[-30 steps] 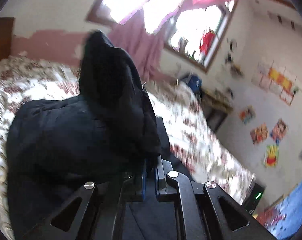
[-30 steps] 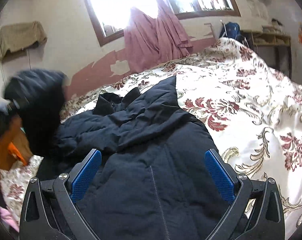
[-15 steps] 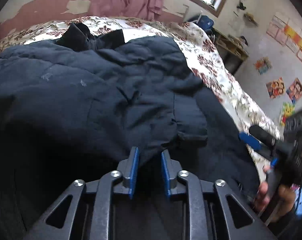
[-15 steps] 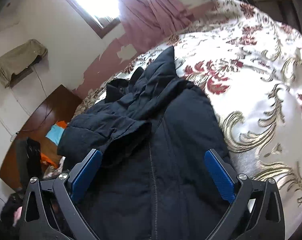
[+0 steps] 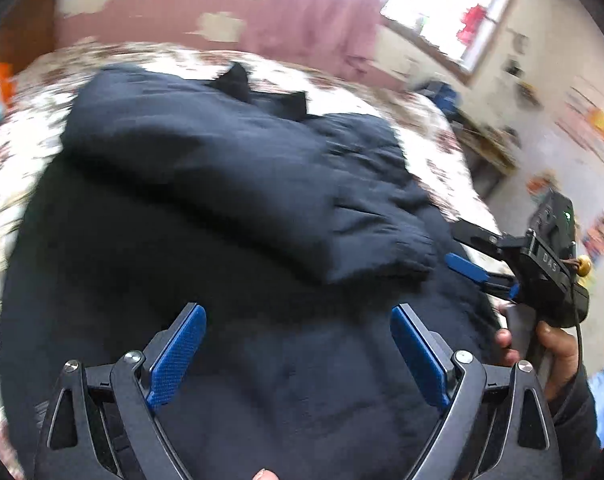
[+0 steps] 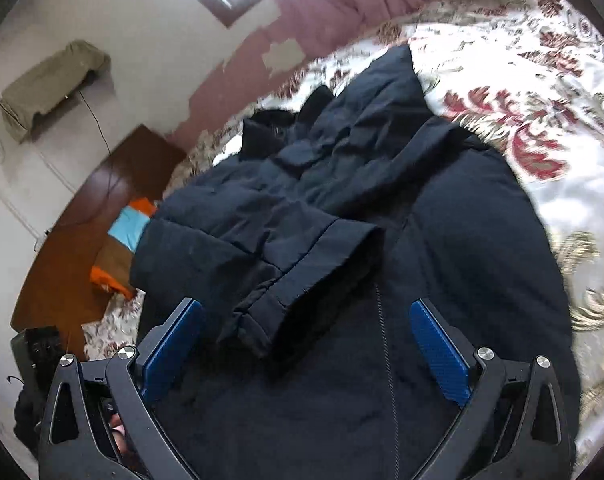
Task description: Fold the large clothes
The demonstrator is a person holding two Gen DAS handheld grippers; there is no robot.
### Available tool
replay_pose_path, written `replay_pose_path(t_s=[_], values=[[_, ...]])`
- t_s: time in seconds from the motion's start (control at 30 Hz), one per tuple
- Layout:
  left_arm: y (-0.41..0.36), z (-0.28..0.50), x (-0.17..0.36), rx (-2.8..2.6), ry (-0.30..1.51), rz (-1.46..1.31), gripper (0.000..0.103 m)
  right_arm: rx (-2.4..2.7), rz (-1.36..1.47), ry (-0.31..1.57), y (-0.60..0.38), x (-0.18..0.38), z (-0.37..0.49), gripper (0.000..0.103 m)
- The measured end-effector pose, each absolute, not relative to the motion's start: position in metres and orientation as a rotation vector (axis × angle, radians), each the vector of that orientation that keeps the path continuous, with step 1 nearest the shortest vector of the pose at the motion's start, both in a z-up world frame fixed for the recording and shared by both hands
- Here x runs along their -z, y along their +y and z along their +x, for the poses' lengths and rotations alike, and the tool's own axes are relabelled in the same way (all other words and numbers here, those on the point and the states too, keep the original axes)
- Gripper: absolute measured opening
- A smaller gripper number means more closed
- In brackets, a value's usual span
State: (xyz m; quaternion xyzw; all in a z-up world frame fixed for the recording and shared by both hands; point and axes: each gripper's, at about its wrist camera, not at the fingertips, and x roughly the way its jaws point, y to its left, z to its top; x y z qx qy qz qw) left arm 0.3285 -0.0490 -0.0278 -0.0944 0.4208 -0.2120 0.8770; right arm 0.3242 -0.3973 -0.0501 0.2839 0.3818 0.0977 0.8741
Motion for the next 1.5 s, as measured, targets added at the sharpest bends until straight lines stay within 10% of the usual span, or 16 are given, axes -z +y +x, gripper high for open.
replay_pose_path(t_s=[0.33, 0.5, 0.6, 1.0, 1.5], values=[[0.06, 0.333, 0.019, 0.148, 0.825, -0.262, 0.093, -0.129, 0.719, 0.867, -0.384, 0.068, 0.356, 0.099], [0.085, 0.353, 0.014, 0.09, 0.82, -0.287, 0.093, -0.086, 0.764, 0.892, -0.381, 0.076, 0.36, 0.026], [0.093, 0.367, 0.005, 0.078, 0.802, -0.295, 0.093, -0.081, 0.729, 0.892, -0.376, 0.076, 0.36, 0.006], [0.071, 0.423, -0.017, 0.089, 0.739, -0.2, 0.093, 0.035, 0.265, 0.615, -0.389, -0.051, 0.381, 0.005], [0.004, 0.504, 0.017, 0.113, 0.846, -0.054, 0.093, 0.076, 0.173, 0.753, -0.394, 0.008, 0.446, 0.012]])
